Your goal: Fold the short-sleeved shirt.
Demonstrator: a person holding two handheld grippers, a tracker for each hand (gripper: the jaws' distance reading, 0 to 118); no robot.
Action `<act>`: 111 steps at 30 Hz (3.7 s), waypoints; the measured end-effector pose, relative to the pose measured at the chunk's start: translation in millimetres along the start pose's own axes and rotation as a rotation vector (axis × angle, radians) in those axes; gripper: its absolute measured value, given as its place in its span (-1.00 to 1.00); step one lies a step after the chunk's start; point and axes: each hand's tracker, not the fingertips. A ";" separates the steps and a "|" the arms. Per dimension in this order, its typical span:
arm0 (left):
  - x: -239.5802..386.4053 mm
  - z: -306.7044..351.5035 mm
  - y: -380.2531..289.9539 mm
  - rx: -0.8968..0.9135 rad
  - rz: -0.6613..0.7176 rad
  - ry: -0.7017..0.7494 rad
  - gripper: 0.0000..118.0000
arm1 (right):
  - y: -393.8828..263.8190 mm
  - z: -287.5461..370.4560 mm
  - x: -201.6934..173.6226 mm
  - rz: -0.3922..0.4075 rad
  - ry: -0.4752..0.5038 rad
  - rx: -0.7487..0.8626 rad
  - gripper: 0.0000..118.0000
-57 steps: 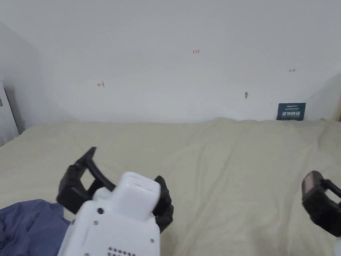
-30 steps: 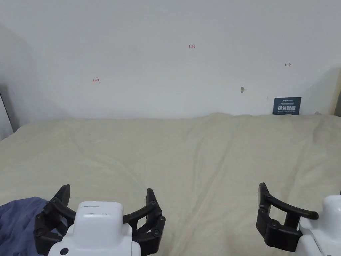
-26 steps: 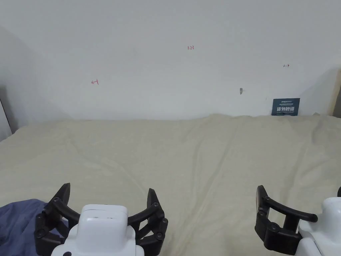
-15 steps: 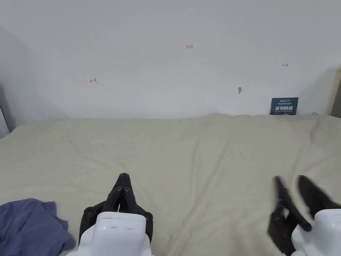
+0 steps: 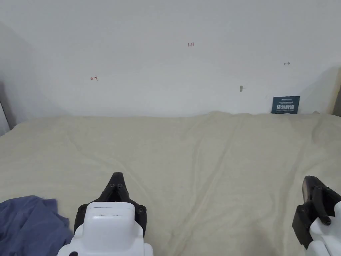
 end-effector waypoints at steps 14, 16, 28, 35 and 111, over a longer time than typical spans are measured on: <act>-161.2 60.1 -20.8 -0.169 -0.085 0.463 -1.00 | 2.1 -8.0 -156.1 -0.035 0.511 -0.084 -1.00; -172.2 67.0 -22.2 -0.174 -0.087 0.490 -1.00 | 3.6 -11.6 -167.0 -0.081 0.547 -0.119 -1.00; -214.8 20.7 -1.5 -0.203 -0.046 0.489 -1.00 | 12.7 -33.1 -150.4 -0.062 0.516 -0.155 -1.00; -289.2 -160.1 -74.6 -1.133 0.285 -0.146 -1.00 | 8.7 -45.2 -140.8 -0.074 0.490 -0.242 -1.00; 181.8 -226.3 -55.4 -1.024 0.316 -0.947 0.96 | -9.9 -17.3 115.1 -0.181 0.015 -0.380 -1.00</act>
